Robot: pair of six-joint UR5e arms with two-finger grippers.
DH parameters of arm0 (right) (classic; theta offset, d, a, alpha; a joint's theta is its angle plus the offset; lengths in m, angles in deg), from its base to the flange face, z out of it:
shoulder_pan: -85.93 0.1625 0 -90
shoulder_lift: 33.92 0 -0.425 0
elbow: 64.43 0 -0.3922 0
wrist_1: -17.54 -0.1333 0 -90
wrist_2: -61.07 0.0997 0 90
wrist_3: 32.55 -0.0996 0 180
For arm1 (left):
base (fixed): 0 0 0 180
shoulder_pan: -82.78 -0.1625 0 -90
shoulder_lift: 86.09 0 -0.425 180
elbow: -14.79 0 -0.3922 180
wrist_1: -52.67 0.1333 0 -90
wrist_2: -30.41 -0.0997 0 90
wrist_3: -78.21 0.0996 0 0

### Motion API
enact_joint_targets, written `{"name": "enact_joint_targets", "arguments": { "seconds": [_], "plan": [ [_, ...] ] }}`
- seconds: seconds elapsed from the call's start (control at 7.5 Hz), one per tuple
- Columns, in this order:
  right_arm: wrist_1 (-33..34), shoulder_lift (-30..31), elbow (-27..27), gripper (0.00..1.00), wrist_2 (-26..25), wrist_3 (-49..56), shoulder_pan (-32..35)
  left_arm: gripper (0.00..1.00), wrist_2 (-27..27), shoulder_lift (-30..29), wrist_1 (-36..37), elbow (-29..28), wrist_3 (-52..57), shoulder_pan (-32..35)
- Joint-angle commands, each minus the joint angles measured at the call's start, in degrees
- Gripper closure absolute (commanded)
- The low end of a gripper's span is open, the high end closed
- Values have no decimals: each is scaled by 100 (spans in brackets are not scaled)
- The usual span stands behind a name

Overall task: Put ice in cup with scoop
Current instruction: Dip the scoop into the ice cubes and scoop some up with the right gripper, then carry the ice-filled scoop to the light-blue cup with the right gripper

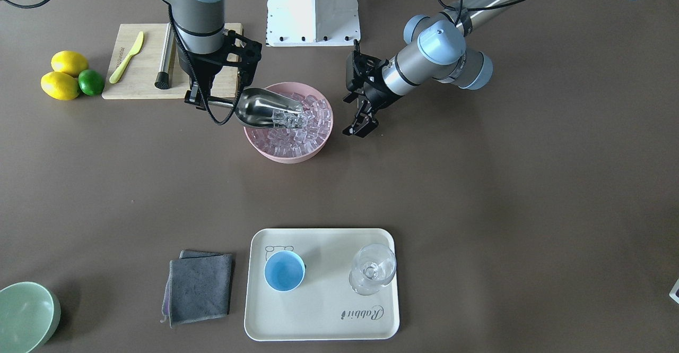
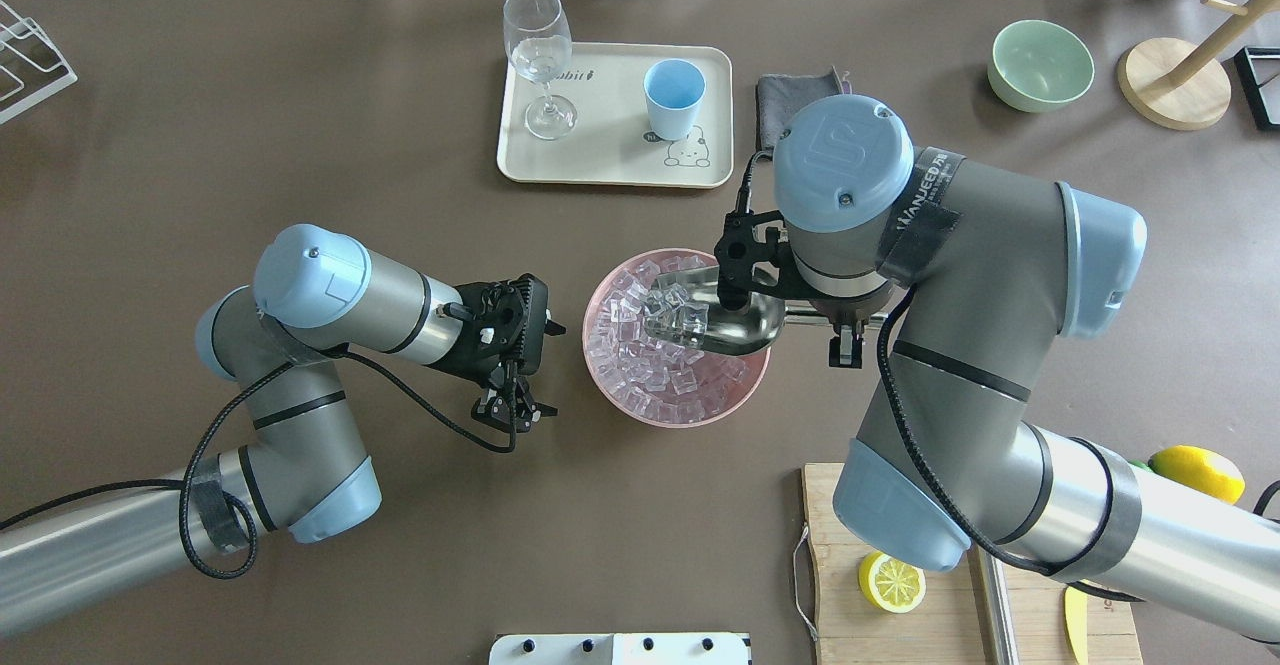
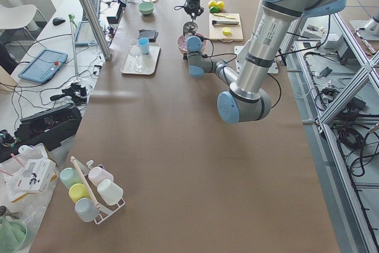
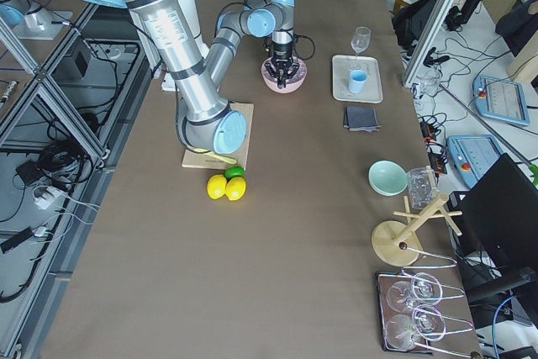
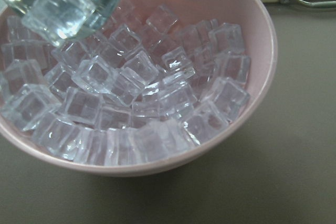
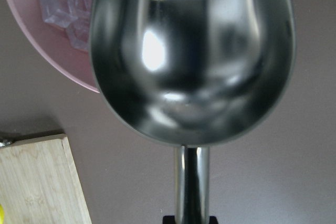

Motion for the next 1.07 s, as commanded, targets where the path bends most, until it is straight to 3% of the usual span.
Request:
{"name": "enact_joint_targets", "arguments": {
  "seconds": [0.0, 0.27, 0.53, 0.67, 0.93],
  "plan": [
    [-454, 166, -43, 100, 401, -75, 248, 1, 25, 0, 44, 61, 0, 30],
    [-680, 218, -43, 100, 753, -364, 450, 1, 52, 9, 44, 139, 0, 117],
    [-1767, 778, -43, 100, 1105, -821, 617, 1, 392, 184, 236, 333, 9, 266],
    [-1955, 842, -78, 100, 1098, -979, 653, 1, 708, 228, 394, 342, 9, 406],
    [-1957, 799, -201, 100, 1106, -2326, 863, 1, 790, 229, 588, 429, 18, 434]
  ]
}}
